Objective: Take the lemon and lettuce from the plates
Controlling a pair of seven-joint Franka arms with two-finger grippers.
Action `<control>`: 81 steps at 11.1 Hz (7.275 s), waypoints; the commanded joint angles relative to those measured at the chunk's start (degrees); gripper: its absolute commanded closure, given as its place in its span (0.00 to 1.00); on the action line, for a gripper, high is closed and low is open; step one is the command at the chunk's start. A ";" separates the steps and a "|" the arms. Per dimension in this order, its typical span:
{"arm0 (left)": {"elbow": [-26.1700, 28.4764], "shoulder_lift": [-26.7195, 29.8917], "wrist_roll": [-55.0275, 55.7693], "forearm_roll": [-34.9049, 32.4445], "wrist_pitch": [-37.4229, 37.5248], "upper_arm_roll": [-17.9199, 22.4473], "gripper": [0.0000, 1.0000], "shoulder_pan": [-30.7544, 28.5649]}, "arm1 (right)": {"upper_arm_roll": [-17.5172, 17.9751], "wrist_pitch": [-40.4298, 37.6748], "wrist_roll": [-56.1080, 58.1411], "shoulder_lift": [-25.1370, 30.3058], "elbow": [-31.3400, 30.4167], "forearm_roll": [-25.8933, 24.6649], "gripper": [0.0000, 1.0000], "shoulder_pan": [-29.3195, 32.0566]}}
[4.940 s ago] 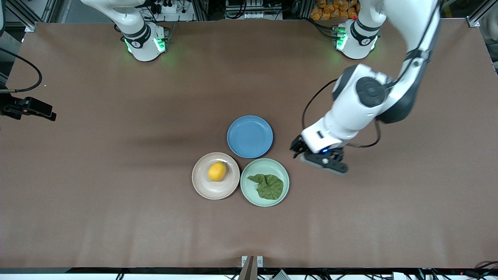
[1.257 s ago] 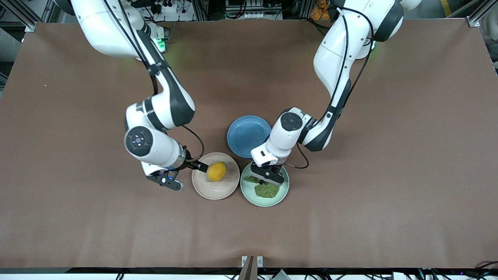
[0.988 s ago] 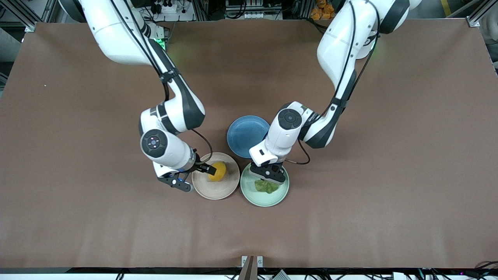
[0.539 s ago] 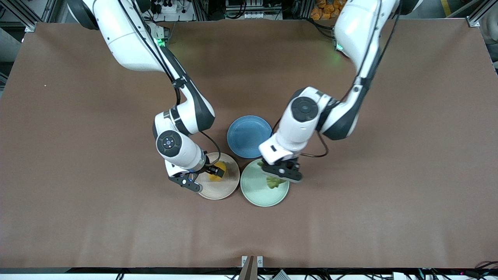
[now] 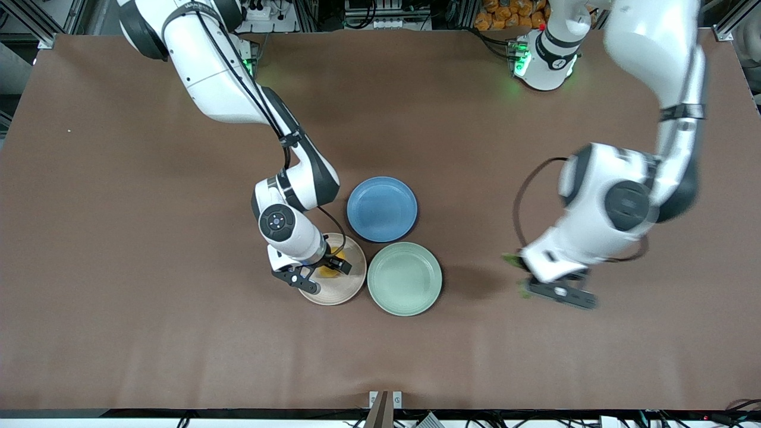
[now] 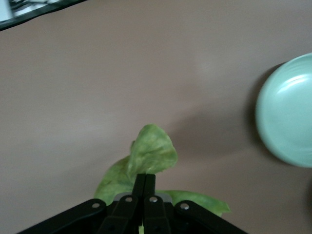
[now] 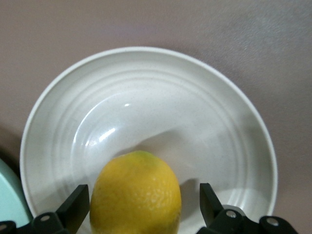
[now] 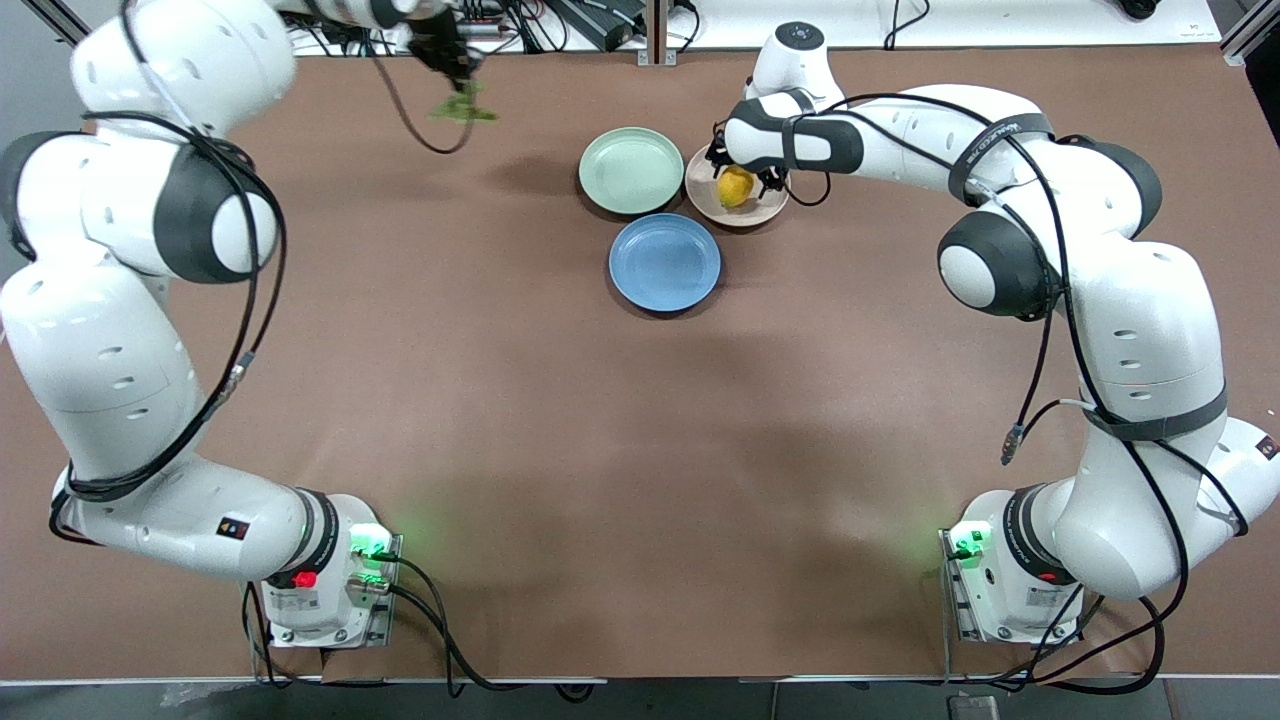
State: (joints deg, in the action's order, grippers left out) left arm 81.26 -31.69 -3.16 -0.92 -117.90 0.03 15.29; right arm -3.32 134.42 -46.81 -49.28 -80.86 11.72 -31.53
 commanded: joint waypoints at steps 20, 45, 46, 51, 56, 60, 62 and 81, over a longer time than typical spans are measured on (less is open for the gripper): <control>1.28 9.09 -0.85 1.35 7.74 -1.52 0.00 -12.66 | 0.25 -31.29 15.15 0.06 16.95 0.68 0.62 11.48; 20.43 34.15 17.14 0.02 14.72 -11.63 0.00 -21.08 | -5.47 -6.32 58.24 16.56 -20.78 -9.69 0.73 31.53; 20.26 35.02 16.78 0.48 14.80 -11.63 0.00 -21.18 | -5.47 -2.79 58.24 18.15 -24.31 -9.61 0.73 31.61; 14.39 34.24 16.08 -0.04 19.87 -11.63 0.00 -21.10 | -5.29 7.41 58.15 23.08 -35.31 -9.08 0.73 31.44; 11.82 33.80 15.56 0.31 25.08 -11.72 0.00 -21.10 | -5.11 18.24 57.80 23.88 -42.36 -8.55 0.73 31.26; 11.20 33.71 15.02 0.04 25.26 -11.81 0.00 -20.83 | -4.94 17.03 57.19 23.70 -41.84 -7.77 0.00 31.09; 11.21 32.49 14.93 0.13 25.17 -11.81 0.00 -20.74 | -4.68 10.39 57.36 23.79 -37.56 -7.67 0.00 31.26; 9.89 34.33 6.59 -1.71 26.14 -11.90 0.00 -21.01 | -5.20 -43.09 43.47 37.31 -5.81 -9.17 0.00 28.54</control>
State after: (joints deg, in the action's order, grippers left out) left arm 91.52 1.47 6.40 -1.69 -93.04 -11.69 -5.34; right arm -8.70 94.05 -2.22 -15.55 -86.76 3.36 -3.21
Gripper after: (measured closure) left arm 0.000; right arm 0.000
